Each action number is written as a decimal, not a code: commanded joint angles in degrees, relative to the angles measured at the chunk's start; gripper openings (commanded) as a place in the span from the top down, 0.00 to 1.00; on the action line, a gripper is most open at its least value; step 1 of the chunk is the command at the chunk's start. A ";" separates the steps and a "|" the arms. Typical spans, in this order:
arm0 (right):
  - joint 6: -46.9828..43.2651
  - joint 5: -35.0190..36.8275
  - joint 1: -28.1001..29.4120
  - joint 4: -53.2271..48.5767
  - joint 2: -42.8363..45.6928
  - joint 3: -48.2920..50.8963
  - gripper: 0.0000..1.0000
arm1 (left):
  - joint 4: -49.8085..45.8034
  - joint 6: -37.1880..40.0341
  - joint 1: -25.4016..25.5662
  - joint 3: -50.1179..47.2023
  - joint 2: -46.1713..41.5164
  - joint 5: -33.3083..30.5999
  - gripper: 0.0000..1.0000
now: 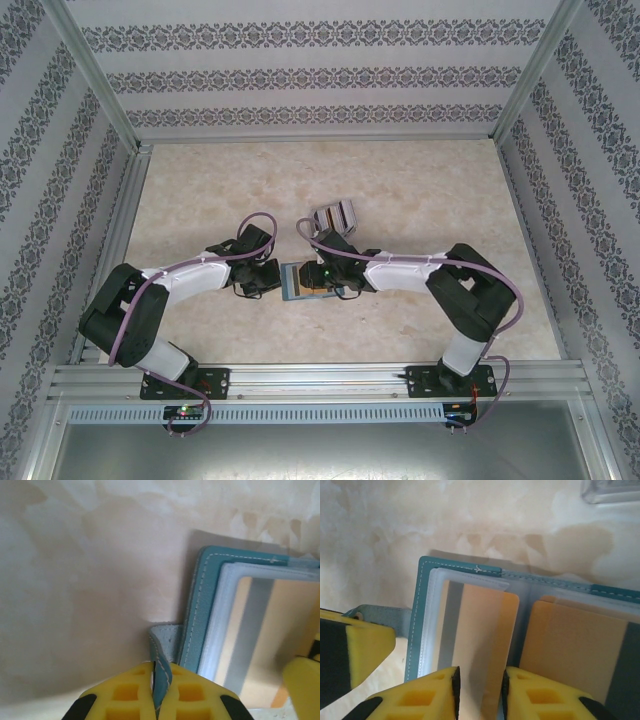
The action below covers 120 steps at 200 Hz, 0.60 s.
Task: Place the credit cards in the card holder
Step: Insert the credit card into the card slot.
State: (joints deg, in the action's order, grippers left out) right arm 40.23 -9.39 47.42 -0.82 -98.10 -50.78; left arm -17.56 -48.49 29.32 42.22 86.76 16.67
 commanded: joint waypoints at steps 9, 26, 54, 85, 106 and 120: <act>-3.46 1.65 -0.38 -6.66 5.49 -1.51 0.68 | -0.49 -0.27 0.82 -0.18 -0.36 -0.48 1.00; -3.66 1.30 -0.92 -7.06 6.00 -1.19 0.68 | -0.54 -0.21 0.78 -0.10 -0.37 -0.49 1.00; -3.51 0.30 -1.50 -6.06 4.84 -0.39 0.74 | -0.43 -0.22 0.79 0.01 -0.36 -0.30 1.00; -3.06 -0.37 -1.72 -4.78 3.17 0.23 0.82 | -0.74 -0.23 0.74 0.05 -0.60 -0.32 1.00; -3.25 -1.80 -1.72 -4.88 1.02 -0.91 0.84 | -0.72 -0.22 0.74 0.06 -0.76 -0.44 1.00; -3.48 -2.28 -1.54 -5.03 -0.67 -1.80 0.84 | -0.72 -0.20 0.78 0.19 -0.64 -0.41 1.00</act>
State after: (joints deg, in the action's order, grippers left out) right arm 37.47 -10.04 45.95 -5.56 -95.88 -51.05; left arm -17.58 -48.49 29.54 42.22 86.76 16.43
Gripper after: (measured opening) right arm 0.159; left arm 0.059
